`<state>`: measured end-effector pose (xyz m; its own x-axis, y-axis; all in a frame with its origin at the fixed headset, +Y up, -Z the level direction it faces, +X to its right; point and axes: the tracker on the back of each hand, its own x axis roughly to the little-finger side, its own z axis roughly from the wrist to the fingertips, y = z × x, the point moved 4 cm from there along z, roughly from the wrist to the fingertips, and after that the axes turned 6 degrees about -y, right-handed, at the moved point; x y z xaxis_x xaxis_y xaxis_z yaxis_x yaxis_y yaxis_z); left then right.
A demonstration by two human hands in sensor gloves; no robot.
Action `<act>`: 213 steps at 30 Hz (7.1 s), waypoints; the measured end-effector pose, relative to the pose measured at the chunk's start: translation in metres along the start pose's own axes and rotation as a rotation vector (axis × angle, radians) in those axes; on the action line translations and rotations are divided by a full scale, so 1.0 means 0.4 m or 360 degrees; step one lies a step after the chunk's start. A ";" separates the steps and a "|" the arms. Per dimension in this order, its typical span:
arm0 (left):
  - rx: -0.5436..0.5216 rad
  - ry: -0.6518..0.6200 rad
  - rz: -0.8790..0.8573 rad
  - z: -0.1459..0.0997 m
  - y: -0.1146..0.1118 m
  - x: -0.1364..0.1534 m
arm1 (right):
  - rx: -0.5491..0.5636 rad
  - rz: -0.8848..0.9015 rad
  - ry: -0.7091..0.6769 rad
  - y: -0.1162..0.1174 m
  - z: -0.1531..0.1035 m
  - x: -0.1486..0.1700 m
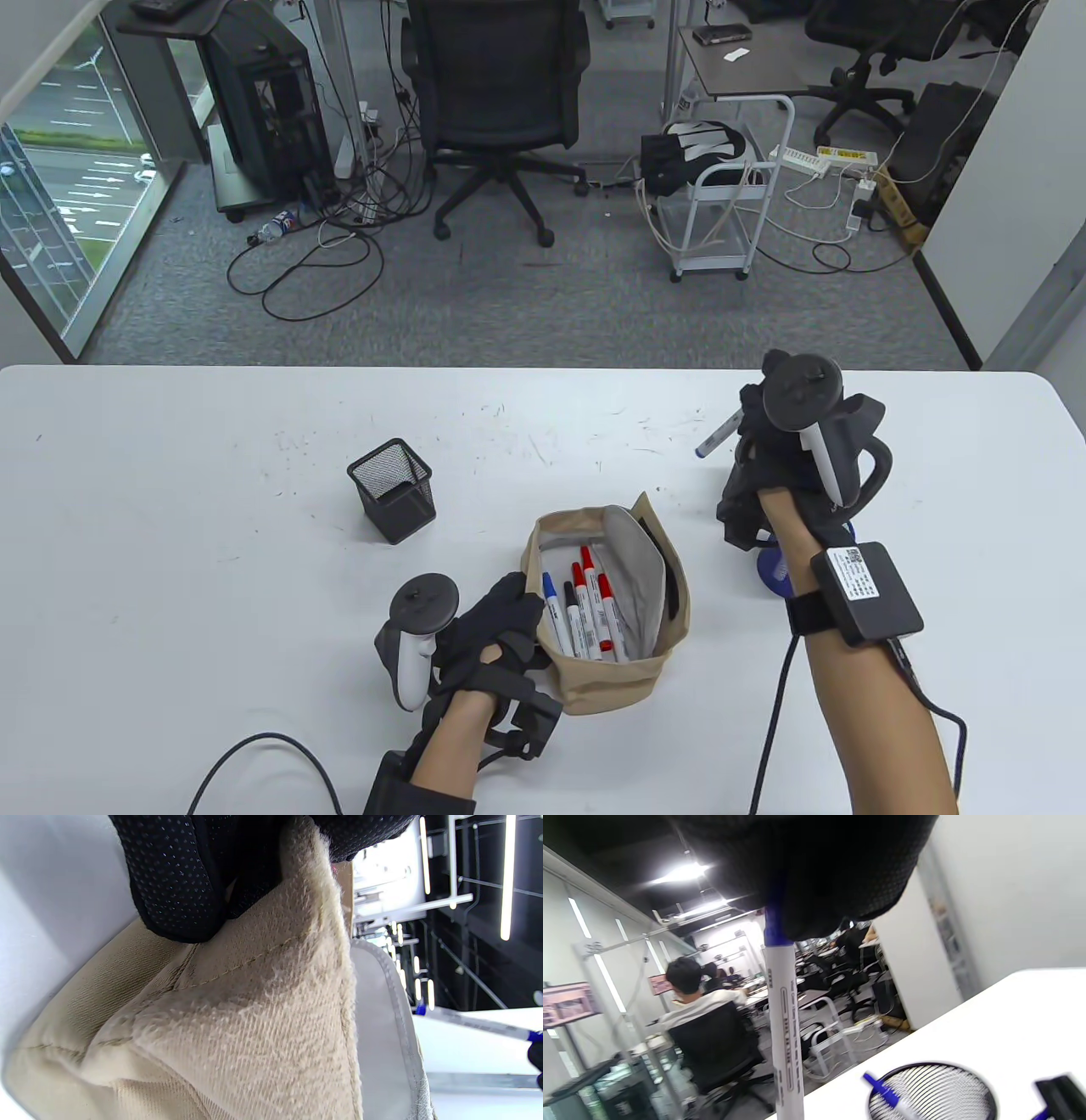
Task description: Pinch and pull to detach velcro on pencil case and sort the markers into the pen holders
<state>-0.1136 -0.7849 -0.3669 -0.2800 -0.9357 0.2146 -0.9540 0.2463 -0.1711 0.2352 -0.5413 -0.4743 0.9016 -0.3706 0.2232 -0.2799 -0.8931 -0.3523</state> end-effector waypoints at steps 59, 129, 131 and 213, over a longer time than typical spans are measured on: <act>-0.0034 0.0008 -0.0019 -0.004 0.006 0.003 | -0.1822 -0.0252 -0.0351 0.616 -0.340 -0.281; -0.0040 0.0011 -0.0002 -0.003 0.007 0.005 | -0.0778 0.0235 -0.0434 0.127 -0.116 -0.117; -0.0044 0.0011 -0.0003 -0.003 0.007 0.006 | -0.0953 0.0232 -0.0498 0.170 -0.162 -0.169; -0.0036 -0.0005 0.0064 -0.003 -0.003 0.001 | -0.0413 -0.0105 -0.0378 0.102 -0.147 0.091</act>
<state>-0.1129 -0.7853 -0.3654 -0.3180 -0.9256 0.2051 -0.9441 0.2893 -0.1580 0.2372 -0.6065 -0.4272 0.9635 -0.2677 0.0097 -0.2656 -0.9594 -0.0944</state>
